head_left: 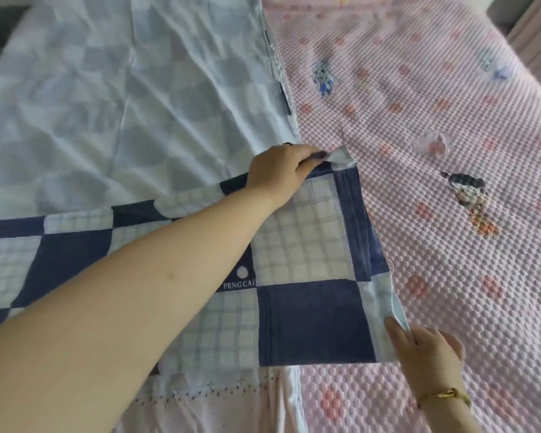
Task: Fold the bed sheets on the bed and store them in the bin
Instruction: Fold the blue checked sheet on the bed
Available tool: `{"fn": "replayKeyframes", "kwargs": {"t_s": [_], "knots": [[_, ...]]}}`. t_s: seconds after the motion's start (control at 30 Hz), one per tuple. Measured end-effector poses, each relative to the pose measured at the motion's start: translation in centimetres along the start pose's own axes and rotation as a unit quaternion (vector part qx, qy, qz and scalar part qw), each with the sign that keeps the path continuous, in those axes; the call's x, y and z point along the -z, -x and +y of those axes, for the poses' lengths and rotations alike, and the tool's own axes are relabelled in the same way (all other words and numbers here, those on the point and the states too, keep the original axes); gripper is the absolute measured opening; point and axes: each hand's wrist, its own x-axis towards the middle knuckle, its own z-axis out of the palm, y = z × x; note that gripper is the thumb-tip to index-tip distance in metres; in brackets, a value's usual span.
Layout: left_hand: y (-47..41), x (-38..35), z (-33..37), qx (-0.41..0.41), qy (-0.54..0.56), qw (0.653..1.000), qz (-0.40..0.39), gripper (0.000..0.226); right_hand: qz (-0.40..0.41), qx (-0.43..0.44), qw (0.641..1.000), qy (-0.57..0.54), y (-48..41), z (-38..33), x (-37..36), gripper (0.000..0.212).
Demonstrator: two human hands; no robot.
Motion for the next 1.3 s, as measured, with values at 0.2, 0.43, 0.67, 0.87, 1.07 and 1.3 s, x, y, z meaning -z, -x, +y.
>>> {"fn": "replayKeyframes", "kwargs": {"t_s": [0.2, 0.43, 0.67, 0.87, 1.07, 1.3], "knots": [[-1.3, -5.7, -4.8, 0.088, -0.087, 0.987, -0.107, 0.034, -0.151, -0.166, 0.969, 0.104, -3.5, 0.0, -4.3, 0.038], [2.4, -6.2, -14.1, 0.193, -0.206, 0.939, -0.196, 0.065, -0.07, -0.117, 0.985, -0.104, -6.9, -2.2, -5.9, 0.031], [2.3, -4.6, -17.0, 0.204, -0.248, 0.942, -0.098, 0.032, 0.0, -0.068, 0.994, -0.09, -11.0, -5.2, -6.9, 0.024], [1.5, -2.8, -18.9, 0.248, -0.211, 0.945, -0.041, 0.039, 0.042, -0.034, 0.992, -0.114, -13.4, -8.0, -6.6, 0.02], [5.8, -4.3, -19.0, 0.244, -0.208, 0.939, -0.12, 0.065, 0.002, -0.122, 0.971, -0.203, -12.2, -5.8, -7.7, 0.044], [17.1, -5.3, -18.2, 0.321, -0.129, 0.932, -0.105, 0.059, -0.069, -0.179, 0.954, -0.229, -5.8, -2.0, -7.6, 0.03]]}}
